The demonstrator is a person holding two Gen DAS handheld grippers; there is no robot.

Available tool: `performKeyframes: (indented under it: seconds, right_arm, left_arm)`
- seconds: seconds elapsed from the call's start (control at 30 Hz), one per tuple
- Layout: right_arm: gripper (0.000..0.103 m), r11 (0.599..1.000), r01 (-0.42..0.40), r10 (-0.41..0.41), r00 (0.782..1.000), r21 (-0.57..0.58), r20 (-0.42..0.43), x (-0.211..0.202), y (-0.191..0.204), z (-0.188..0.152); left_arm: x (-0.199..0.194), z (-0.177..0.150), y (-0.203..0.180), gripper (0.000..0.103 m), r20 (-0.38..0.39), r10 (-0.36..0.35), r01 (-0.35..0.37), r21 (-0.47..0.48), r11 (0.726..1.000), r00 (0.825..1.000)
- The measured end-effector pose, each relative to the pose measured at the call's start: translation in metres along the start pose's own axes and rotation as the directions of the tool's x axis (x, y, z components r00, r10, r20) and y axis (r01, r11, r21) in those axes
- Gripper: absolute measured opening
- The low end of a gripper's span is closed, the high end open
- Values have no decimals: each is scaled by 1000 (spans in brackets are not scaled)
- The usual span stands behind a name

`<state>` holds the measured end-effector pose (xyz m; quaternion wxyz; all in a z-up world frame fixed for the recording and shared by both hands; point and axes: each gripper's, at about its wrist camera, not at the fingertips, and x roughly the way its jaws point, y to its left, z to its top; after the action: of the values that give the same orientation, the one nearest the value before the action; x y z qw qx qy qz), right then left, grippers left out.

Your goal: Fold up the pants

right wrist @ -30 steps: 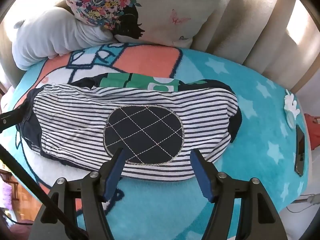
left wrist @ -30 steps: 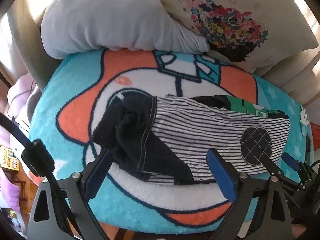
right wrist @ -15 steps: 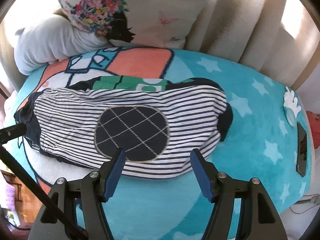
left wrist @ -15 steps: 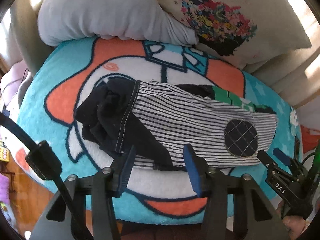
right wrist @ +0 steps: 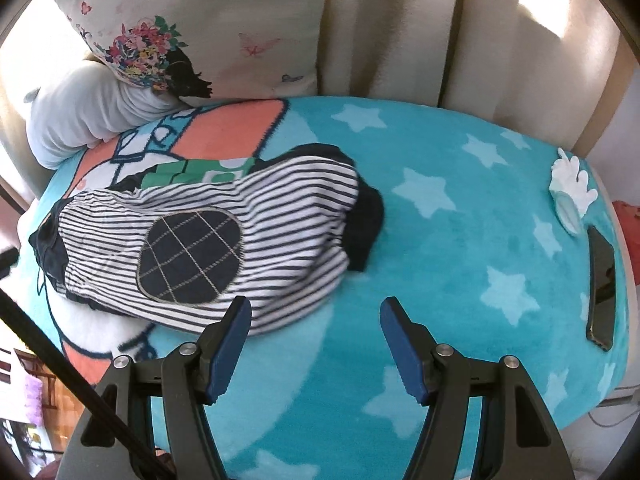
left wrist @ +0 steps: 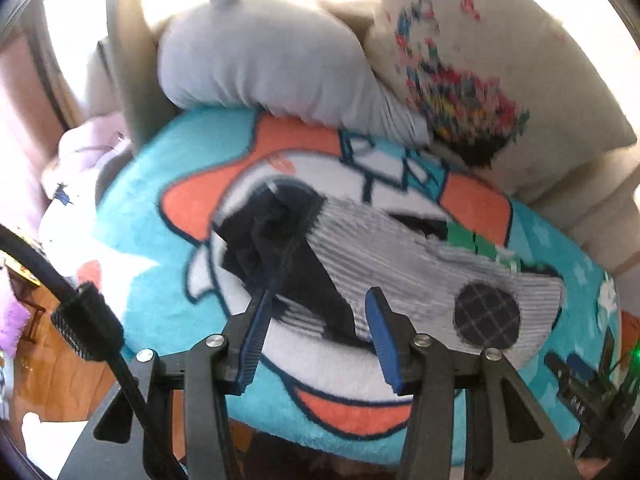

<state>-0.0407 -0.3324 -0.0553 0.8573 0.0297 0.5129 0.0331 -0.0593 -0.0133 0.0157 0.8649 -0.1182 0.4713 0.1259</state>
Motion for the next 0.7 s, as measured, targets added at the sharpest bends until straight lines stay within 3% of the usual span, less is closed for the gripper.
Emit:
performKeyframes:
  seconds: [0.13, 0.27, 0.33, 0.43, 0.57, 0.7]
  right_arm:
    - [71, 1000, -20, 20, 1000, -10, 10, -3, -14, -2]
    - [71, 999, -38, 39, 999, -14, 26, -7, -27, -3]
    - [71, 999, -51, 51, 998, -8, 28, -7, -33, -3]
    - [71, 998, -64, 64, 998, -4, 20, -4, -37, -6]
    - [71, 996, -86, 86, 996, -6, -3, 3, -38, -12]
    - [71, 994, -110, 110, 993, 1, -30, 12, -34, -13]
  left_arm:
    - [-39, 9, 7, 49, 170, 80, -71, -58, 996, 982]
    - [-68, 12, 17, 71, 299, 101, -75, -98, 992, 949]
    - [-75, 16, 15, 72, 319, 159, -137, -90, 986, 934]
    - [-79, 18, 12, 83, 313, 243, -229, -83, 970, 918]
    - [-67, 18, 12, 83, 229, 244, -238, -56, 970, 942]
    - [-44, 18, 22, 83, 120, 146, -139, -60, 988, 982]
